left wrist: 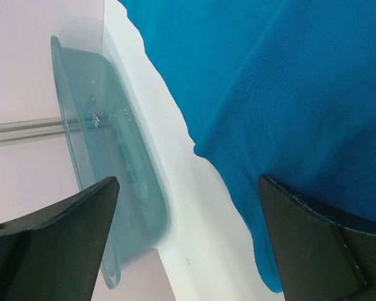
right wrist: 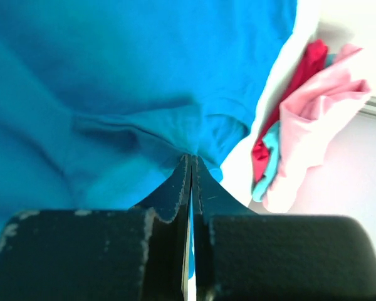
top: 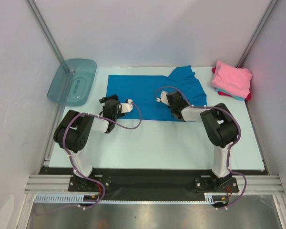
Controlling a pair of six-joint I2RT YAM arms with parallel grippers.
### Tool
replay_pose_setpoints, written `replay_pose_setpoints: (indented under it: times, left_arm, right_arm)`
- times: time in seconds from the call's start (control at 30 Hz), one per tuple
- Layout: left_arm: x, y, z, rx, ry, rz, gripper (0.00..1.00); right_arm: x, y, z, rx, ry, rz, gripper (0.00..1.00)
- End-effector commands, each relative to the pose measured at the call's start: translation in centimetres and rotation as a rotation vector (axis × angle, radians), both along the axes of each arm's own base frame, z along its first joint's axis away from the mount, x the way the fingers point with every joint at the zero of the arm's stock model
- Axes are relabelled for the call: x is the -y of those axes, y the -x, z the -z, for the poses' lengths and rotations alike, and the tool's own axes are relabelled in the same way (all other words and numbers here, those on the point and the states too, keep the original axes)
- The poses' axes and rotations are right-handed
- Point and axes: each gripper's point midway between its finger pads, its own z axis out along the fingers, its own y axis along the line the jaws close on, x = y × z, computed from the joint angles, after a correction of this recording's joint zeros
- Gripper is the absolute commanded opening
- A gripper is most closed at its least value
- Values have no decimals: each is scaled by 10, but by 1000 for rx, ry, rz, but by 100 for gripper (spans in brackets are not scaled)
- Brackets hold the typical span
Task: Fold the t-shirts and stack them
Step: Fold the tshirt
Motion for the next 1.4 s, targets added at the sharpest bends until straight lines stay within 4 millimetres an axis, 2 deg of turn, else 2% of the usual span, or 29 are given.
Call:
replay_pose_setpoints:
  times: [0.0,0.03,0.13,0.17,0.4,0.6,0.93,1.07,1.1,1.13,1.17,1.23,1.27,1.33,1.37]
  left_arm:
    - [2,11,14,-52,-16,16,100]
    - [3,11,14,-52,-17,16,100]
    - [2,12,14,-52,-19,15,100]
    - [2,12,14,-53,-22,15,100]
    - [1,12,14,-52,-29,13,100]
    - [0,11,13,-51,-35,12,100]
    - [1,10,15,-52,-35,11,100]
    - [2,9,12,-47,-36,14,100]
    - [2,9,11,-45,-37,15,100]
    - [2,9,10,-43,-37,16,100]
    - [2,9,10,-43,-37,16,100]
    - [2,9,9,-42,-38,14,100]
    - [1,9,9,-42,-38,12,100]
    - [1,11,12,-48,-40,13,100]
    - [0,12,12,-49,-41,13,100]
  right_arm:
    - [-5,-29,-29,145,9,6,0]
    - [-6,-30,-23,134,16,1,0]
    - [-10,-40,-23,156,27,-11,0]
    - [-13,-42,-16,151,36,-17,0]
    - [-18,-66,-13,227,75,-20,0]
    - [-20,-82,-26,300,76,0,0]
    - [-23,-89,-41,349,60,21,0]
    - [-17,-91,-34,318,74,48,0]
    - [-15,-91,-30,300,78,54,6]
    - [-12,-91,-25,286,48,79,26]
    - [-10,-92,-22,246,41,89,38]
    - [-9,-92,-18,190,-53,122,55]
    - [-1,-90,-14,130,-155,202,56]
    - [-4,-91,-18,64,-286,225,59]
    - [8,-88,-20,25,-364,297,59]
